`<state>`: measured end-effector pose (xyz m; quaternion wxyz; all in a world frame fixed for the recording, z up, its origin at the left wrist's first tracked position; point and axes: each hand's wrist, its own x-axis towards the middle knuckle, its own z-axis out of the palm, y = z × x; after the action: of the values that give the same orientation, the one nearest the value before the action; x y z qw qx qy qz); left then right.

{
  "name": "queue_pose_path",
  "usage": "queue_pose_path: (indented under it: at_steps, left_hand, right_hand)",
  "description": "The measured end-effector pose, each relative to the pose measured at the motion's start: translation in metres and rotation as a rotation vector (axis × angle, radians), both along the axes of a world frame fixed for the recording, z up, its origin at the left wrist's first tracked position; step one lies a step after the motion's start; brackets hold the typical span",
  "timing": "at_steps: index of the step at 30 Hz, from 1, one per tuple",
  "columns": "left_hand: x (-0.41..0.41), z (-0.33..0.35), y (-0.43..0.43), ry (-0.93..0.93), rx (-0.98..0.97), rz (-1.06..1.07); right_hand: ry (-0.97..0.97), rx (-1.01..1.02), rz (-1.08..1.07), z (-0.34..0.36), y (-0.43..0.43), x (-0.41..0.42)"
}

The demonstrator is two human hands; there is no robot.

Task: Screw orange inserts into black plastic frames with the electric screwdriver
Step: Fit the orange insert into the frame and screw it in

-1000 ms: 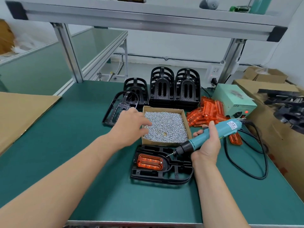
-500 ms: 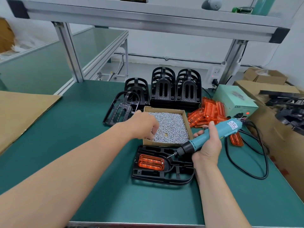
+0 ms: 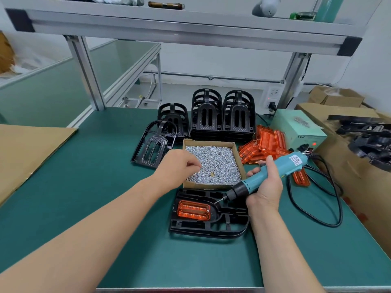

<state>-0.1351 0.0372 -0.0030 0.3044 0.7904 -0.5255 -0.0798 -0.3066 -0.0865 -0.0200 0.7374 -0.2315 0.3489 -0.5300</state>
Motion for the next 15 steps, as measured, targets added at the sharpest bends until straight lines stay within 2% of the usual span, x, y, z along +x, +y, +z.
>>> queue_pose_path:
  at_steps: [10, 15]
  left_hand:
    - [-0.030, -0.004, 0.052, 0.696, -0.230, 0.134]
    - [-0.045, -0.015, 0.078, 0.867, -0.342, 0.176]
  right_hand:
    - [-0.023, 0.011, -0.009, 0.005, -0.002, -0.002]
    - [-0.053, 0.003, -0.001, 0.015, 0.004, 0.001]
